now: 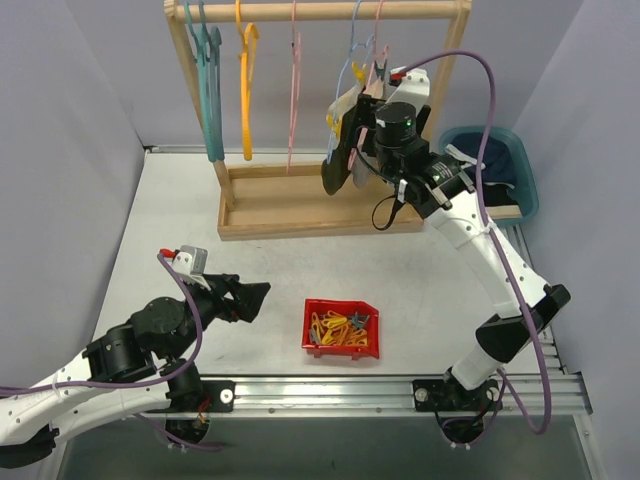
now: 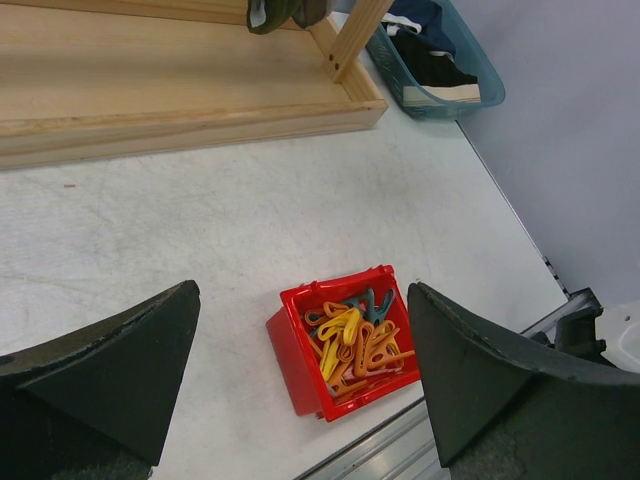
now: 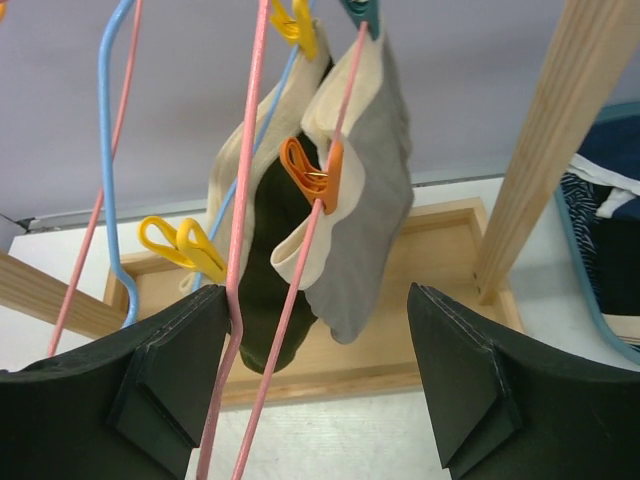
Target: Remove the underwear clipped to the hanger
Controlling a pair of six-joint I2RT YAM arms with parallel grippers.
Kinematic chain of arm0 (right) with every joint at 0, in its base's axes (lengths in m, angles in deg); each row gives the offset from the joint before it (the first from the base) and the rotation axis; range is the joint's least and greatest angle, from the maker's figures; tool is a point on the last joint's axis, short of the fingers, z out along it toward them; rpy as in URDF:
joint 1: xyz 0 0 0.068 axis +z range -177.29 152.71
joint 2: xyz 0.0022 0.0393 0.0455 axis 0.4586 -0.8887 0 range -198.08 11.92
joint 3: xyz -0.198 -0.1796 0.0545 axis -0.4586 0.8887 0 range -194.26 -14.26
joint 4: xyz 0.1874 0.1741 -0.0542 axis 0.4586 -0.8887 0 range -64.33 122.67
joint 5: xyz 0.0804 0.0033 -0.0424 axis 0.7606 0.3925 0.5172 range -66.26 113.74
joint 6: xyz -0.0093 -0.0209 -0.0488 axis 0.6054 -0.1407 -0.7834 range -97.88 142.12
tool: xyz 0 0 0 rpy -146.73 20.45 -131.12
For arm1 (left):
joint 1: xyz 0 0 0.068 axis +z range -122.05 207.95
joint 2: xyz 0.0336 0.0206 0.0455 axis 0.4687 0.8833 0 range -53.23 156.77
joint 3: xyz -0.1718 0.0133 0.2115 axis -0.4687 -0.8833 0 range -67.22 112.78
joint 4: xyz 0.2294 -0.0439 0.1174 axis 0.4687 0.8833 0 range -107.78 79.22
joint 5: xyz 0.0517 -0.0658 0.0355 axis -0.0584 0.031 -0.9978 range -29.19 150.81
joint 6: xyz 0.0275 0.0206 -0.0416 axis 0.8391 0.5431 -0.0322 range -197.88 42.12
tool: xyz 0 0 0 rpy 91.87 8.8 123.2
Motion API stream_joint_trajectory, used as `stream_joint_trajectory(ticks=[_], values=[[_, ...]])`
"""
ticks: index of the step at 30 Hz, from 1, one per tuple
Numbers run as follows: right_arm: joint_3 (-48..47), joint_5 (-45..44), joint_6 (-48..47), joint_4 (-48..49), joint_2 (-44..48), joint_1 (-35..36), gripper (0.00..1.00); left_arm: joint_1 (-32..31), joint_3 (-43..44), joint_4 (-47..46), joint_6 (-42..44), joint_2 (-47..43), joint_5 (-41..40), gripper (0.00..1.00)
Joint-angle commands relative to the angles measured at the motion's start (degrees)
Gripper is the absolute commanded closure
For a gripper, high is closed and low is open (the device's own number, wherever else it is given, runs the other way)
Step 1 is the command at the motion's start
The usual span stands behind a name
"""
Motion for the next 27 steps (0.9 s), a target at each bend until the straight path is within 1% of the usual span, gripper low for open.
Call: stream_joint_trajectory(ticks=[1,8,12,15,18,20,21,24,27], values=[[-1.31,-4.55,-1.51,-3.17,3.43,-0.17,0.28,0.32,0.45,-0.53,-0.06,0.29,-0.58,0.06],[-2.80,-2.54,-3.97,-6.33,4.66,-0.43,0.29,0.32,0.63,-0.62,-0.06,0.12,-0.32,0.06],[-6.31,-0.34,-4.85,-12.83,2.91,-0.87,0.30,0.32,0.45,-0.27,-0.15,-0.23,-0.50,0.06],[-6.58,0.80,-5.29,-14.42,2.20,-1.57,0.34,0.32,0.45,-0.35,-0.15,-0.41,-0.58,0.06],[-7.46,2.91,-5.99,-16.09,1.50,-3.33,0.42,0.32,0.45,0.17,-0.23,-0.67,-0.58,0.06],[-9.12,5.54,-6.87,-17.41,0.10,-4.38,0.45,0.32,0.45,0.79,-0.32,-1.11,-0.76,0.06],[-9.83,6.42,-8.01,-18.72,-0.52,-5.69,0.48,0.32,0.36,0.88,-0.58,-1.29,-1.02,0.06],[-11.50,9.94,-10.03,-20.48,-2.80,-7.98,0.52,0.32,0.10,1.32,-0.94,-2.25,-1.20,0.06],[-11.51,12.75,-11.27,-20.75,-3.34,-8.95,0.54,0.32,-0.08,1.93,-1.29,-3.31,-1.55,0.06]])
